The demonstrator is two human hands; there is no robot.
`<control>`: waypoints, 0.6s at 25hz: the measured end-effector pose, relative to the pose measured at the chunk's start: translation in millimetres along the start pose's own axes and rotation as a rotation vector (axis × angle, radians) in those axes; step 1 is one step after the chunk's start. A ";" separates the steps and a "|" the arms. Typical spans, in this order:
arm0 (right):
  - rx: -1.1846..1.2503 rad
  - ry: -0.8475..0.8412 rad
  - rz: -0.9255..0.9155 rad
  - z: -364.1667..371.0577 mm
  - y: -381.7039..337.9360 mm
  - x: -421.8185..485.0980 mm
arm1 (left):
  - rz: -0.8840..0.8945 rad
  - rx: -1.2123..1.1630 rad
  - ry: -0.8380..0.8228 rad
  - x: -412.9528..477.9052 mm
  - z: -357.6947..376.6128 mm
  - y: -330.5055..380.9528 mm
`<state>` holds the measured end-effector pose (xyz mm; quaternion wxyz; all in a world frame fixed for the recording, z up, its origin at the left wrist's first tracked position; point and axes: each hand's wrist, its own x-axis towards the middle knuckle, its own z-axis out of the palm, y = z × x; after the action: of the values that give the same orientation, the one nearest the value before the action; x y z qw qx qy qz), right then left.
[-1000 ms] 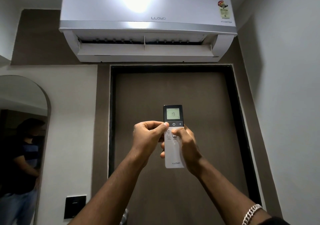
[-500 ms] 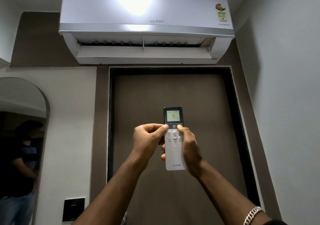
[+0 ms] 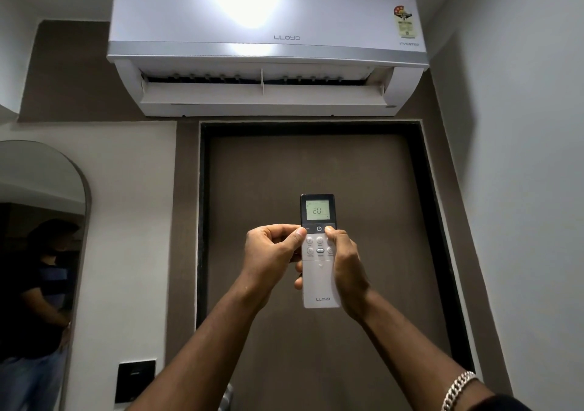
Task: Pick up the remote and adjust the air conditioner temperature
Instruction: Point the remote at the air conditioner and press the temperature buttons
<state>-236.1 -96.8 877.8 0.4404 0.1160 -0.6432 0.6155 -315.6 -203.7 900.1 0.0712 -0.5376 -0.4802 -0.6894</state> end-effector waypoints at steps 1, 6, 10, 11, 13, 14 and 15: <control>0.001 0.001 0.002 0.2 0.2 0.4 | 0.001 -0.002 0.003 0.1 -0.3 0.2; -0.033 0.014 -0.002 -0.2 2.2 1.2 | -0.002 0.002 0.004 0.1 -0.7 -1.1; -0.045 0.037 0.007 -2.1 3.8 1.3 | -0.009 0.013 0.006 -0.5 -0.8 -5.1; -0.049 0.038 0.009 -1.9 4.3 1.2 | -0.010 0.012 0.005 -0.4 -0.9 -6.1; -0.040 0.036 0.011 -1.8 4.8 0.9 | -0.011 0.010 0.002 0.1 -0.7 -7.2; -0.031 0.034 0.010 -1.2 4.8 1.0 | -0.010 0.010 0.001 0.5 -0.8 -7.5; -0.024 0.032 0.008 -0.8 4.8 1.3 | -0.009 0.011 0.001 1.1 -1.0 -7.9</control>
<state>-239.8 -94.6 875.4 0.4496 0.0984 -0.6441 0.6110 -321.6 -199.8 896.4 0.0712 -0.5346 -0.4865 -0.6873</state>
